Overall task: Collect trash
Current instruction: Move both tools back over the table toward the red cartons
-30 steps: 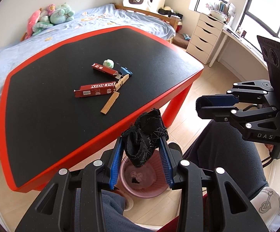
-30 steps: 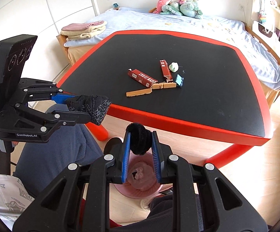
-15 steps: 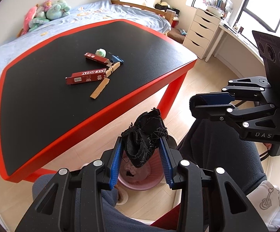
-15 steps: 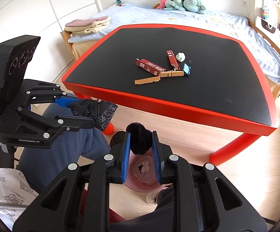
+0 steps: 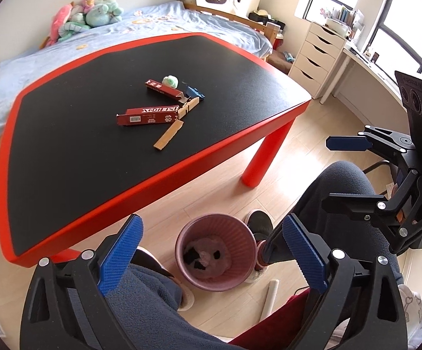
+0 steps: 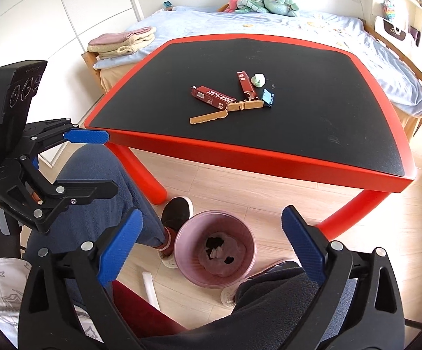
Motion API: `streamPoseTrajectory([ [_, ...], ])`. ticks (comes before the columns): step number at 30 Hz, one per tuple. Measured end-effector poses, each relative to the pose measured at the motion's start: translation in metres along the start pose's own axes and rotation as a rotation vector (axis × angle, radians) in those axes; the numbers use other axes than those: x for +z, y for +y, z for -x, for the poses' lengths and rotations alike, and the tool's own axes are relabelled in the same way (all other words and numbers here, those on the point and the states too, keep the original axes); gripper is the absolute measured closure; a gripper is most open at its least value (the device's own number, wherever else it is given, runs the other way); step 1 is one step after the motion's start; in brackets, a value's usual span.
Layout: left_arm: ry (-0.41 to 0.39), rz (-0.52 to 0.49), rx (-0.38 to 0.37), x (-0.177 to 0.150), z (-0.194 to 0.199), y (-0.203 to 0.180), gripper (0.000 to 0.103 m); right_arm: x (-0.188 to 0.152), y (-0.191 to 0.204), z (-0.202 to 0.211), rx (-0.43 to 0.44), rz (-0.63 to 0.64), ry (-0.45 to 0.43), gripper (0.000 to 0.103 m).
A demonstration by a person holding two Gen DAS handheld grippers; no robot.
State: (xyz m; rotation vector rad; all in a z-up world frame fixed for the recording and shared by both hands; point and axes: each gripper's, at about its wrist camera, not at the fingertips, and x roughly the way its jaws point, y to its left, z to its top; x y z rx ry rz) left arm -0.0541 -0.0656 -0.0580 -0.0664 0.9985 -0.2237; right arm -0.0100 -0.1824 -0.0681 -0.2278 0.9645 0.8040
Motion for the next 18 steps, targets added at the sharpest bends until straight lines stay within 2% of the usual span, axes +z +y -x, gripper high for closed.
streamPoseTrajectory([
  [18,0.0,0.023,0.012,0.005,0.002,0.012,0.008,0.007,-0.003,-0.006,-0.014,-0.025,0.01,0.005],
])
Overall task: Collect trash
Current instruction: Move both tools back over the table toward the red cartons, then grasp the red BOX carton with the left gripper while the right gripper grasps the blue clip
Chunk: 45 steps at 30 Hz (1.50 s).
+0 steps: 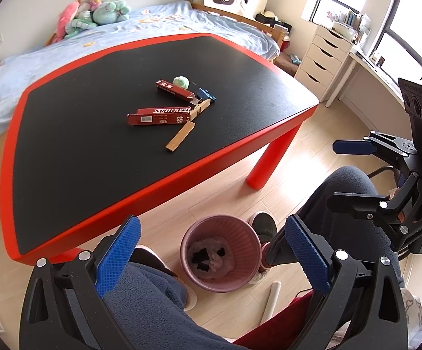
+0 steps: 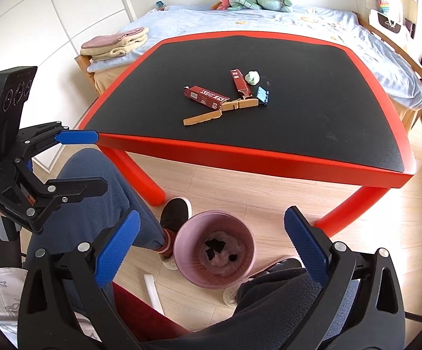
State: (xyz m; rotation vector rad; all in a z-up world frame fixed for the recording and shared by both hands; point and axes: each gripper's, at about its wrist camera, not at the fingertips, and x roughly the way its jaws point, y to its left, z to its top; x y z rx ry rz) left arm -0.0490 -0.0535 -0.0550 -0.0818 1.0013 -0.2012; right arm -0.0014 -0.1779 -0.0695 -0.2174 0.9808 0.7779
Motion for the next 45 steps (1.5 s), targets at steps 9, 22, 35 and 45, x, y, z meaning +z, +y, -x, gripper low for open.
streamPoseTrajectory([
  [9,-0.01,0.007,0.007,0.008,0.001,0.008,0.008,0.011,-0.004,0.0,-0.018,0.007,-0.005,0.005],
  [22,-0.036,0.008,0.016,0.038,-0.002,0.033,0.008,0.047,-0.022,-0.006,-0.037,-0.005,-0.034,0.005],
  [35,-0.004,-0.092,-0.008,0.079,-0.035,0.065,0.008,0.099,-0.048,-0.041,-0.054,-0.021,-0.026,0.005],
  [45,0.063,-0.28,-0.089,0.107,-0.084,0.086,0.008,0.125,-0.065,-0.09,-0.067,-0.04,0.027,0.005],
])
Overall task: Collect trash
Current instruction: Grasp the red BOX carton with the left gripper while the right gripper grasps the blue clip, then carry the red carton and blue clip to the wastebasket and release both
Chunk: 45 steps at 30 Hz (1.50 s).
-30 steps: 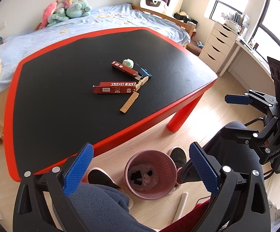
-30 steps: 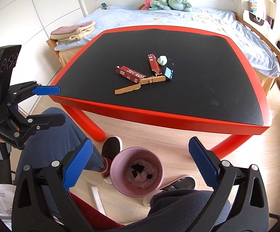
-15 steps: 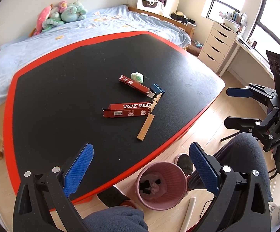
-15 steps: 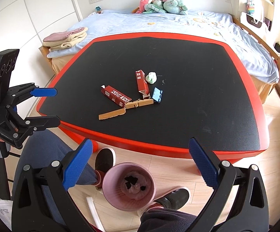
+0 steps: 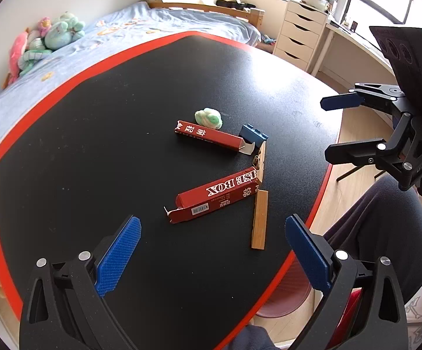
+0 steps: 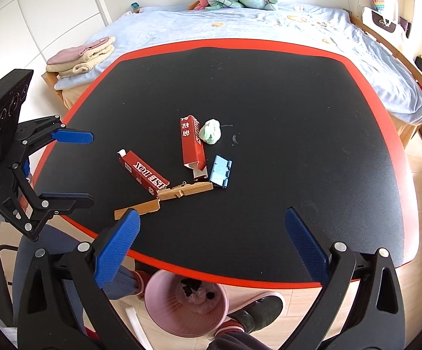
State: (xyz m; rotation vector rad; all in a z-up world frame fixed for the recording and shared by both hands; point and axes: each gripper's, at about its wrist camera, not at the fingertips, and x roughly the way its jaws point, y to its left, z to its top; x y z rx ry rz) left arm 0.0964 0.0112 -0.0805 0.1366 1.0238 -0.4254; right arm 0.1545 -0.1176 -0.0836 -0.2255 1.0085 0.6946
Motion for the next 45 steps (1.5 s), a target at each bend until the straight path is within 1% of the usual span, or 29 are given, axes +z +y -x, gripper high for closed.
streamPoseTrajectory([
  [4,0.026,-0.08,-0.037,0.009,-0.017,0.01,0.008,0.007,-0.005,-0.015,-0.008,-0.009,0.016,0.005],
  [10,0.038,-0.163,-0.09,0.017,-0.034,0.017,0.008,0.019,-0.012,-0.034,-0.019,-0.029,0.022,0.005],
  [11,0.034,-0.17,-0.102,0.017,-0.036,0.018,0.01,0.021,-0.013,-0.037,-0.02,-0.031,0.023,0.005],
  [15,0.042,-0.184,-0.127,0.018,-0.043,0.018,0.029,0.027,-0.017,-0.05,-0.02,-0.04,0.032,0.005],
  [17,0.029,-0.187,-0.13,0.017,-0.043,0.016,0.03,0.029,-0.018,-0.055,-0.019,-0.043,0.033,0.005],
  [19,0.018,-0.174,-0.133,0.017,-0.042,0.017,0.034,0.031,-0.019,-0.06,-0.016,-0.048,0.037,0.01],
  [21,0.01,-0.16,-0.134,0.017,-0.041,0.017,0.046,0.031,-0.02,-0.064,-0.022,-0.049,0.044,0.023],
  [22,0.009,-0.156,-0.131,0.016,-0.04,0.018,0.05,0.031,-0.021,-0.065,-0.02,-0.049,0.046,0.025],
  [23,0.008,-0.149,-0.131,0.015,-0.04,0.018,0.058,0.031,-0.022,-0.066,-0.017,-0.049,0.047,0.027],
  [24,0.009,-0.143,-0.128,0.015,-0.04,0.019,0.064,0.031,-0.022,-0.067,-0.016,-0.048,0.048,0.031],
  [27,0.009,-0.118,-0.109,0.012,-0.038,0.018,0.072,0.03,-0.022,-0.067,-0.02,-0.039,0.042,0.042],
  [28,0.008,-0.107,-0.103,0.01,-0.037,0.018,0.073,0.03,-0.023,-0.067,-0.018,-0.038,0.04,0.044],
  [30,0.005,-0.08,-0.09,0.007,-0.035,0.017,0.077,0.032,-0.022,-0.067,-0.02,-0.027,0.039,0.055],
  [31,0.005,-0.064,-0.083,0.006,-0.035,0.017,0.078,0.032,-0.021,-0.067,-0.019,-0.017,0.04,0.058],
  [33,-0.002,-0.036,-0.064,0.004,-0.034,0.016,0.083,0.03,-0.018,-0.067,-0.02,0.006,0.043,0.068],
  [34,-0.005,-0.021,-0.055,0.003,-0.033,0.015,0.084,0.03,-0.017,-0.066,-0.02,0.015,0.044,0.07],
  [36,-0.01,0.008,-0.039,0.001,-0.031,0.015,0.086,0.029,-0.015,-0.066,-0.018,0.033,0.045,0.08],
  [37,-0.011,0.03,-0.031,0.0,-0.03,0.015,0.087,0.028,-0.014,-0.066,-0.02,0.038,0.043,0.084],
  [38,-0.012,0.048,-0.02,-0.002,-0.028,0.016,0.089,0.028,-0.014,-0.066,-0.017,0.038,0.042,0.084],
  [41,-0.015,0.098,-0.004,-0.005,-0.026,0.017,0.089,0.027,-0.014,-0.065,-0.014,0.041,0.04,0.084],
  [45,-0.024,0.135,0.015,-0.008,-0.02,0.016,0.089,0.026,-0.014,-0.058,-0.013,0.033,0.019,0.084],
])
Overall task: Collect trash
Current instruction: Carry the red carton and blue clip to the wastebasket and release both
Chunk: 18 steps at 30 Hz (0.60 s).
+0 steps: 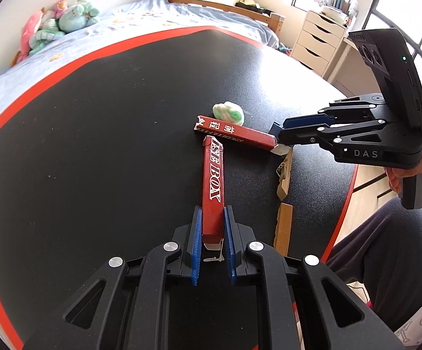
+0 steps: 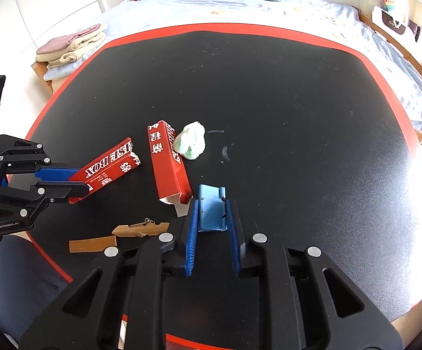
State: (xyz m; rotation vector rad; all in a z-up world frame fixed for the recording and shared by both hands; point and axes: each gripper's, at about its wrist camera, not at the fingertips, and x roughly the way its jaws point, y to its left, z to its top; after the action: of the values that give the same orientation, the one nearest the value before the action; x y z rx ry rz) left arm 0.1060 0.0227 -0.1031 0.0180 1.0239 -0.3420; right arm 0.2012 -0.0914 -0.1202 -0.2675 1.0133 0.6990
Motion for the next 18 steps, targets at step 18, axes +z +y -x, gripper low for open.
streamPoseTrajectory([
  [18,-0.049,0.057,0.035,0.0,0.044,-0.028,0.089,-0.02,0.006,0.066,0.019,-0.002,-0.087,0.084],
])
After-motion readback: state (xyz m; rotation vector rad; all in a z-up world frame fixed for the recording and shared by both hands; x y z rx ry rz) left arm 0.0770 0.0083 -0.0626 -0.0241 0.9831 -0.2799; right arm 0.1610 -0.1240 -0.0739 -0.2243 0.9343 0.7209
